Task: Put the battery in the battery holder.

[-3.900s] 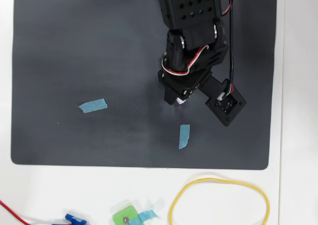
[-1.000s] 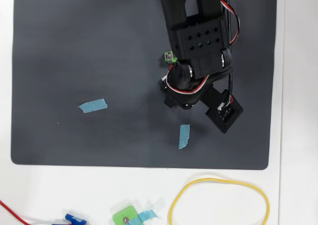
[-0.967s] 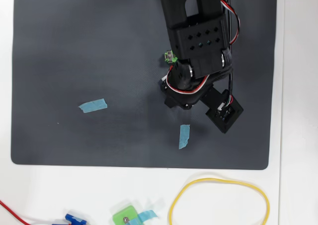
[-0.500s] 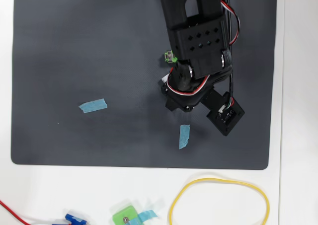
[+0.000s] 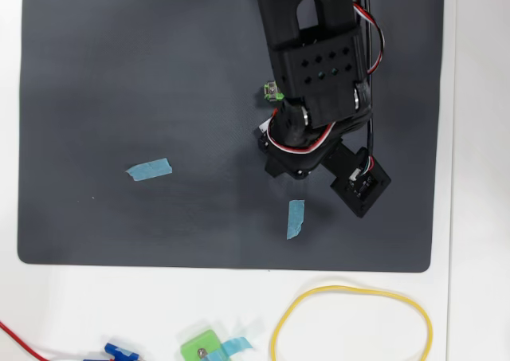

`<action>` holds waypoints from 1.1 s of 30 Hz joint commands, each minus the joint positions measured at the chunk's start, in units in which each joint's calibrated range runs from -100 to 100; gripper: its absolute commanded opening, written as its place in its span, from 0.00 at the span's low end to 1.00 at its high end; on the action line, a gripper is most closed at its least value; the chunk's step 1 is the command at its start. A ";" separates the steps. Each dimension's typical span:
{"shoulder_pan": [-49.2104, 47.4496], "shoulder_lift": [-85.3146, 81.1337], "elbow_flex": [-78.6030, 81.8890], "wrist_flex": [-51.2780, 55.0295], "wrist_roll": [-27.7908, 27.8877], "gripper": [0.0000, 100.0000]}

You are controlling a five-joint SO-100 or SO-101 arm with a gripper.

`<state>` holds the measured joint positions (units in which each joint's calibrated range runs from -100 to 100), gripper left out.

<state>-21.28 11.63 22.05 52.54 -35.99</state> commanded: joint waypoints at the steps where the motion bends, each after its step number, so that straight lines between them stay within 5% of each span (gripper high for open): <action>1: -0.36 1.97 -2.49 -0.79 -0.31 0.17; 10: -0.05 3.08 -2.76 -0.88 -0.37 0.16; 15: 0.26 3.17 -2.58 -0.88 -0.37 0.00; 33: -4.10 -0.93 2.35 -0.79 0.26 0.00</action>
<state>-23.08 13.41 21.96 52.54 -35.99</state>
